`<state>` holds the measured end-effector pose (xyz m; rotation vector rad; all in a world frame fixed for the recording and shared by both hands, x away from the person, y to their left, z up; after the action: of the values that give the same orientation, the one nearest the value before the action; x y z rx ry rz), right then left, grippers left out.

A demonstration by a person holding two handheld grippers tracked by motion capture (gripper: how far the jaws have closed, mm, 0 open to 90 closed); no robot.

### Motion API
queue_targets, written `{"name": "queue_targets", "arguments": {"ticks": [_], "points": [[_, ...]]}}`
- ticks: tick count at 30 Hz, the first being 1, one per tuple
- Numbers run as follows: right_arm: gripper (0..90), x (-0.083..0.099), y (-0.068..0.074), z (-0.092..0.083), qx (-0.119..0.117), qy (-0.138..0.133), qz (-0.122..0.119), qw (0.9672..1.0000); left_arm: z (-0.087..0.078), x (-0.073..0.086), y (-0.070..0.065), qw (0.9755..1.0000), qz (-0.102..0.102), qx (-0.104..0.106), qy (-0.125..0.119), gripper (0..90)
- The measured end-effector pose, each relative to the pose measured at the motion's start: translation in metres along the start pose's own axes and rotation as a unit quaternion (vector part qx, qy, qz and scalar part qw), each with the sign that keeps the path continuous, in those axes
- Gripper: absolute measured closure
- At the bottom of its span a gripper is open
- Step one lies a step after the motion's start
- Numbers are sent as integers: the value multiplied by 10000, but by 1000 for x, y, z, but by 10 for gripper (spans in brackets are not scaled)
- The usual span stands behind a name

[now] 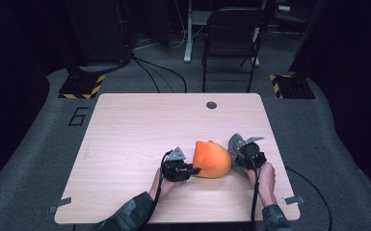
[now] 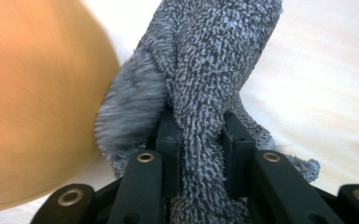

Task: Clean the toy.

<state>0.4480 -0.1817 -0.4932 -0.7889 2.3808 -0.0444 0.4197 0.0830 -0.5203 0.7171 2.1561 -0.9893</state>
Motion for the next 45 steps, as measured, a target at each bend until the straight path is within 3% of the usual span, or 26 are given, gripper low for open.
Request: {"name": "queue_targets", "arguments": {"ticks": [3, 6, 8, 11, 14, 16, 17, 18, 24, 25, 30, 33, 34, 37, 45], "points": [[729, -8, -4, -23, 102, -358, 19, 9993, 0, 0, 0, 10000, -5, 10, 7, 743], [731, -22, 0, -53, 164, -755, -62, 9970, 0, 0, 0, 10000, -16, 8, 3, 743], [732, -32, 8, -73, 100, -1151, -234, 9930, 0, 0, 0, 10000, -1, -5, -2, 742], [732, -43, 25, -85, -120, -1365, -418, 9897, 0, 0, 1, 10000, -15, -7, -7, 742], [734, -46, 42, -71, -241, -1121, -675, 9911, 0, 0, 1, 10000, -4, -27, 2, 736], [737, -43, 51, -50, -86, -711, -842, 9939, 0, 1, 2, 10000, 43, -70, 27, 709], [741, -40, 53, -39, 23, -745, -823, 9938, 1, 0, 2, 9999, 48, -88, 31, 684], [742, -39, 52, -35, -33, -722, -831, 9939, 1, 0, 2, 9999, 51, -94, 22, 654], [745, -33, 48, -30, 17, -652, -805, 9946, -1, -2, 5, 9998, 153, -18, -126, 447], [746, -33, 47, -28, 33, -655, -796, 9947, -2, -2, 5, 9994, 300, -104, -136, 424], [745, -32, 44, -26, -18, -773, -822, 9936, -8, -2, 4, 9939, 958, -495, -242, 296], [745, -33, 44, -25, -7, -757, -791, 9940, -7, -1, 8, 9929, 1028, -555, -207, 244], [745, -33, 44, -25, -26, -756, -803, 9939, -6, 1, 10, 9914, 1100, -692, -172, 240], [745, -34, 42, -23, -13, -791, -821, 9935, -2, 3, 13, 9888, 1235, -837, -69, 216], [745, -35, 37, -17, -140, -783, -740, 9941, 7, 6, 12, 9843, 1531, -883, -1, 162]]}}
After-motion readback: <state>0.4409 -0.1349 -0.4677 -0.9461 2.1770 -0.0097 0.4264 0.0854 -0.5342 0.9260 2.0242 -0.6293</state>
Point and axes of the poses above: each handheld gripper's, and its own axes: z roughly forward along the jaws, x roughly out of its underside, y roughly to its left, the point moved 3 cm from there along z, roughly forward along the jaws, and after that the axes turned 15 degrees about -z, right-handed, at the moved point
